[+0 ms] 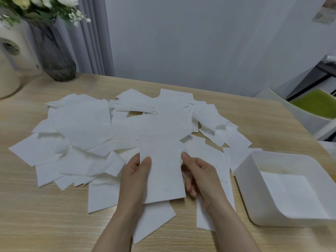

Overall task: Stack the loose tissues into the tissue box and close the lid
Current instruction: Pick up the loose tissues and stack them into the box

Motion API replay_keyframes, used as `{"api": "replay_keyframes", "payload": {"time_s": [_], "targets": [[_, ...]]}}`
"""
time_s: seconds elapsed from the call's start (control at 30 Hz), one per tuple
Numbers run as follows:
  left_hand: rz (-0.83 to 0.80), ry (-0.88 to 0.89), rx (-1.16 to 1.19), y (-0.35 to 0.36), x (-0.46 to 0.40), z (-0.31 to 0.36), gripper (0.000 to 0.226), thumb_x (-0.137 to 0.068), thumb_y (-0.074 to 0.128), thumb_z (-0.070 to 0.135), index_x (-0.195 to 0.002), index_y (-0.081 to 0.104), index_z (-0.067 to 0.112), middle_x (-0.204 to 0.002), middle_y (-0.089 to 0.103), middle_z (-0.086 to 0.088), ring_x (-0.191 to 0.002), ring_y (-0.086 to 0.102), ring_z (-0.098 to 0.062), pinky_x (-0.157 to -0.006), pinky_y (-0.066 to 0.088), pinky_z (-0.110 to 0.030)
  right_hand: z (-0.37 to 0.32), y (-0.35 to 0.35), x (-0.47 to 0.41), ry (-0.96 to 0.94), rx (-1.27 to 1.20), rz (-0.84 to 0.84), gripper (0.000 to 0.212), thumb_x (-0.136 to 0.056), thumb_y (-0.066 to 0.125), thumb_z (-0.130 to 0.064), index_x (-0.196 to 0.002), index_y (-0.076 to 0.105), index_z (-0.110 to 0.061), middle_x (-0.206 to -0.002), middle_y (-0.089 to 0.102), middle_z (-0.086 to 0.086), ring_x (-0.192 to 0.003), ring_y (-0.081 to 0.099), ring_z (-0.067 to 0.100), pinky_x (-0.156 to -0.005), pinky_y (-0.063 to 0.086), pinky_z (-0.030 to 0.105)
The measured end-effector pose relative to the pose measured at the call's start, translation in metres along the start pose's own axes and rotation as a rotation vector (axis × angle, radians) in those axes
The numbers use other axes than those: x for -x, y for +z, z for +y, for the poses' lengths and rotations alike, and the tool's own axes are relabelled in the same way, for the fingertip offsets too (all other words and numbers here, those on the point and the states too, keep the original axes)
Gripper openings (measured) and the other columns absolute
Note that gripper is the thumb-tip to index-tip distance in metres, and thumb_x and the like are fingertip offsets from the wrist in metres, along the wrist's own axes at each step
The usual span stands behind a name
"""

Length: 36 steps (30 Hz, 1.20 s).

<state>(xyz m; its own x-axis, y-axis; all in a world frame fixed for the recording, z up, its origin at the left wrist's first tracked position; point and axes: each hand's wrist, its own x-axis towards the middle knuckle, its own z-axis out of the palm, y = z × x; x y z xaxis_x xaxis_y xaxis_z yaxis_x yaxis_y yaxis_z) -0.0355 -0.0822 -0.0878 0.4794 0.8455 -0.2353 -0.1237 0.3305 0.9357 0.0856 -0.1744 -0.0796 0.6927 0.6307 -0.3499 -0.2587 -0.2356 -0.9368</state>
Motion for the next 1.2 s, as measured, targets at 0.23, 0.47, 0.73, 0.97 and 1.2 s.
{"api": "replay_keyframes", "payload": {"time_s": [0.23,0.47,0.73,0.97,1.2], "targets": [[-0.001,-0.001,-0.011,0.000,0.000,0.000,0.024,-0.099,0.048,0.009,-0.094,0.071,0.015,-0.089,0.076,-0.004,-0.079,0.070,-0.016,-0.070,0.054,-0.032,0.004,0.009,0.000,-0.184,0.021,0.051,0.022,-0.091,0.064,-0.012,-0.110,0.061,-0.023,-0.065,0.055,0.015,-0.048,0.051,0.014,-0.041,0.038,0.026],[-0.007,-0.017,-0.008,0.000,0.001,0.001,0.024,-0.098,0.049,0.009,-0.091,0.071,0.015,-0.088,0.076,-0.003,-0.078,0.070,-0.015,-0.070,0.053,-0.032,0.004,-0.002,0.001,-0.381,0.139,0.274,0.022,-0.093,0.059,-0.012,-0.103,0.068,-0.030,-0.067,0.043,0.004,-0.062,0.043,0.010,-0.062,0.041,0.008],[-0.019,-0.023,-0.001,-0.001,-0.001,-0.002,0.023,-0.099,0.049,0.009,-0.096,0.071,0.011,-0.094,0.076,-0.010,-0.085,0.070,-0.022,-0.075,0.053,-0.036,-0.004,-0.023,0.008,-0.383,0.040,0.342,0.045,-0.093,0.058,-0.004,-0.127,0.052,-0.034,-0.068,0.043,-0.008,-0.062,0.049,0.003,-0.074,0.044,0.016],[-0.024,-0.027,-0.005,-0.001,0.000,-0.002,0.024,-0.099,0.048,0.009,-0.096,0.072,0.013,-0.092,0.076,-0.007,-0.083,0.070,-0.020,-0.073,0.053,-0.035,0.007,-0.013,0.023,-0.235,0.078,0.087,0.030,-0.092,0.059,-0.005,-0.116,0.066,-0.021,-0.102,0.074,-0.009,-0.098,0.069,0.007,-0.085,0.055,0.025],[-0.022,-0.028,-0.019,-0.002,-0.001,-0.003,0.022,-0.098,0.049,0.010,-0.097,0.071,0.012,-0.094,0.076,-0.008,-0.085,0.071,-0.023,-0.075,0.054,-0.038,0.008,-0.014,0.026,-0.366,0.151,0.293,0.022,-0.094,0.058,-0.010,-0.085,0.073,-0.024,-0.078,0.073,-0.001,-0.075,0.067,0.017,-0.063,0.049,0.020]]}}
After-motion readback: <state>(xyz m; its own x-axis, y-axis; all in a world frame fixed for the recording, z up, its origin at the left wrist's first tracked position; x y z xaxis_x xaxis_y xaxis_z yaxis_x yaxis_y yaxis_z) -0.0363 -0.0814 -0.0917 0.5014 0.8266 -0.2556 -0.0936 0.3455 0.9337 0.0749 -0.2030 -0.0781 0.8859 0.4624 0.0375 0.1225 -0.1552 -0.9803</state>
